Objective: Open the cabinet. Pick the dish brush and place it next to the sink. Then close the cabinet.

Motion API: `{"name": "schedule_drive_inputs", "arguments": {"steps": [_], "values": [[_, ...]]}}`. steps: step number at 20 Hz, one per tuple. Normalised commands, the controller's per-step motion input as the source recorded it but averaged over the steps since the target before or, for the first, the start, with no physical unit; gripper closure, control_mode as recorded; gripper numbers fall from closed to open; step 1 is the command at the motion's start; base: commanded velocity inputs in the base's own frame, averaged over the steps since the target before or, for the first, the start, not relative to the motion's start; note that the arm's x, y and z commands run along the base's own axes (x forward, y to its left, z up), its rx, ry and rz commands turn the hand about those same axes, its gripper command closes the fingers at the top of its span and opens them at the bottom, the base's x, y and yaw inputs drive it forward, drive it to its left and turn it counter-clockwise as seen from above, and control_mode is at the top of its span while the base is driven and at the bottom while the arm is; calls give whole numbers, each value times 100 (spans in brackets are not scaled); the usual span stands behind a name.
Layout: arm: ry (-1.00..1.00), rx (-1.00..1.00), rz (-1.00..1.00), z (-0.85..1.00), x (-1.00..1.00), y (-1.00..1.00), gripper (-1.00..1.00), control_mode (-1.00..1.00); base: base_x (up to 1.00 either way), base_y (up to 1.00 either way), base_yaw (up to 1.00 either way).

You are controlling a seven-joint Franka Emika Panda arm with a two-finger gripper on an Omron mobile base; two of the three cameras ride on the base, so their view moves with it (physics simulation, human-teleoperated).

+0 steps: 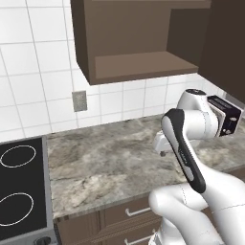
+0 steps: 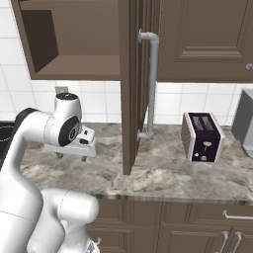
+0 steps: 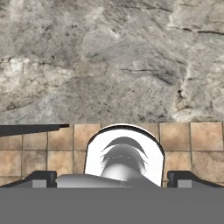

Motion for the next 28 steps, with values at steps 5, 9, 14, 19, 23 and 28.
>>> {"name": "schedule_drive_inputs", "arguments": {"steps": [5, 9, 14, 19, 23, 28], "values": [[0, 0, 0, 0, 0, 0, -100, -100, 0, 0, 0], [0, 0, 0, 0, 0, 0, -100, -100, 0, 0, 0], [0, 0, 0, 0, -1, 0, -100, -100, 0, 0, 0], [-6, -2, 0, 19, -34, 5, -100, -100, 0, 0, 0], [-2, 0, 0, 23, -26, -12, -100, -100, 0, 0, 0], [-9, 0, 0, 65, -33, -18, -100, -100, 0, 0, 0]]}}
